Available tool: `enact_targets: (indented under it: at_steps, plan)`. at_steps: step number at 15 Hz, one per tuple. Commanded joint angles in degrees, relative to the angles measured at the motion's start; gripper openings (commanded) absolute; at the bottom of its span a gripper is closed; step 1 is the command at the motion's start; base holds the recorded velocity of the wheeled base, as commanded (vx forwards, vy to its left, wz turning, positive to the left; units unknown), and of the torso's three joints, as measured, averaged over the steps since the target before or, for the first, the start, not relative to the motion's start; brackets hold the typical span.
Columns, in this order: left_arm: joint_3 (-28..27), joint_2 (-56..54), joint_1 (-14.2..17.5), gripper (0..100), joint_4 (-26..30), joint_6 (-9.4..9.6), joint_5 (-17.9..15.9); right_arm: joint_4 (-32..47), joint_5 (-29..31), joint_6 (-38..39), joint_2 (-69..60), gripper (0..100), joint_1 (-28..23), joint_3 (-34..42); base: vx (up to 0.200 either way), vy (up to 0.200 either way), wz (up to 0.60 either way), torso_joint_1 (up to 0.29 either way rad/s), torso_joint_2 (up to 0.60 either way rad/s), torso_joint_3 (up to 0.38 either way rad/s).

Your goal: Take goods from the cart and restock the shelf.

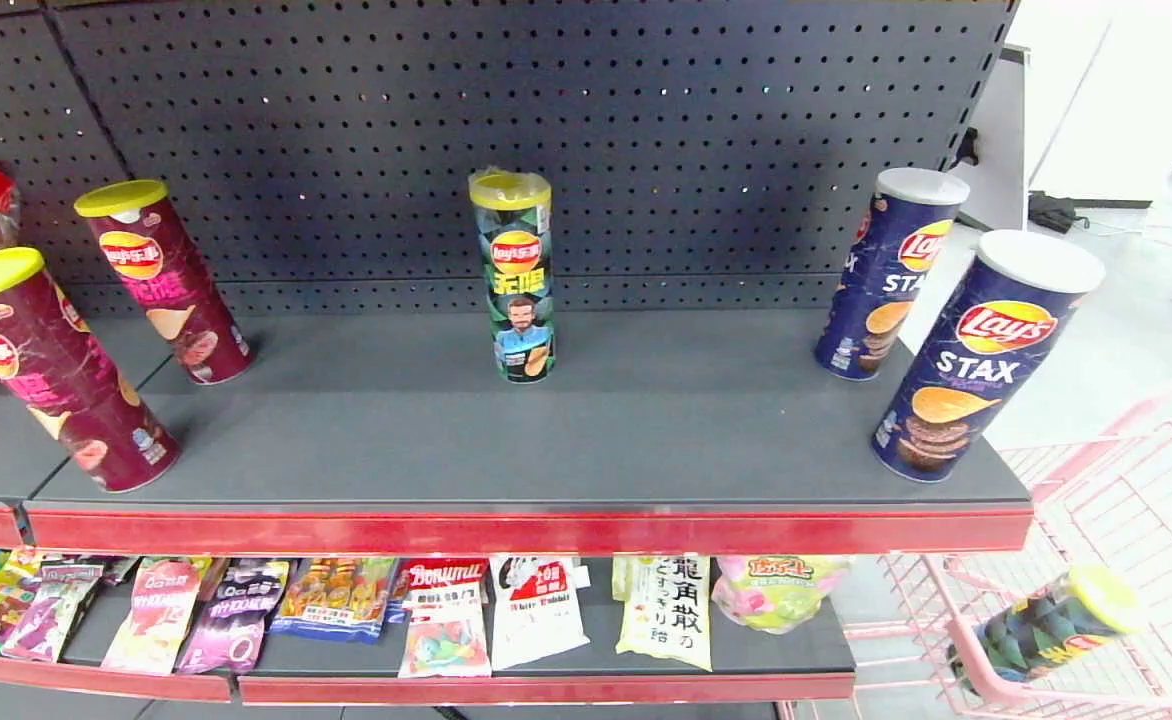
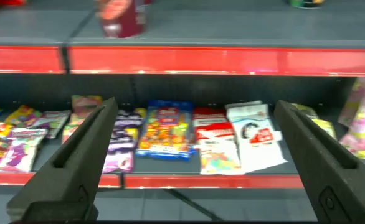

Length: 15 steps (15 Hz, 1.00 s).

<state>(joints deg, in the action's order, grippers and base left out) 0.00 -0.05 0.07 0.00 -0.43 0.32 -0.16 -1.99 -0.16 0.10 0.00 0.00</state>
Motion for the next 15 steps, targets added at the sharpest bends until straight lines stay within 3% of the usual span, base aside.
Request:
enact_targets:
  at_steps: [1, 4, 15]
  plan:
    - [0.00, 0.05, 0.01, 100, 0.00, -0.01, 0.03, -0.02, -0.03, -0.02, -0.01, 100, 0.00, 0.00, 0.000, -0.200, 0.00, 0.002, 0.00, 0.002]
    - [0.00, 0.05, 0.01, 100, 0.00, -0.01, 0.03, -0.02, 0.05, 0.07, -0.01, 100, 0.00, 0.00, 0.000, -0.133, 0.00, 0.002, 0.00, 0.000]
    - [0.00, 0.05, 0.01, 100, 0.00, -0.01, 0.03, -0.02, 0.32, 0.16, -0.01, 100, 0.00, 0.00, 0.000, 0.000, -0.60, 0.003, 0.00, 0.001]
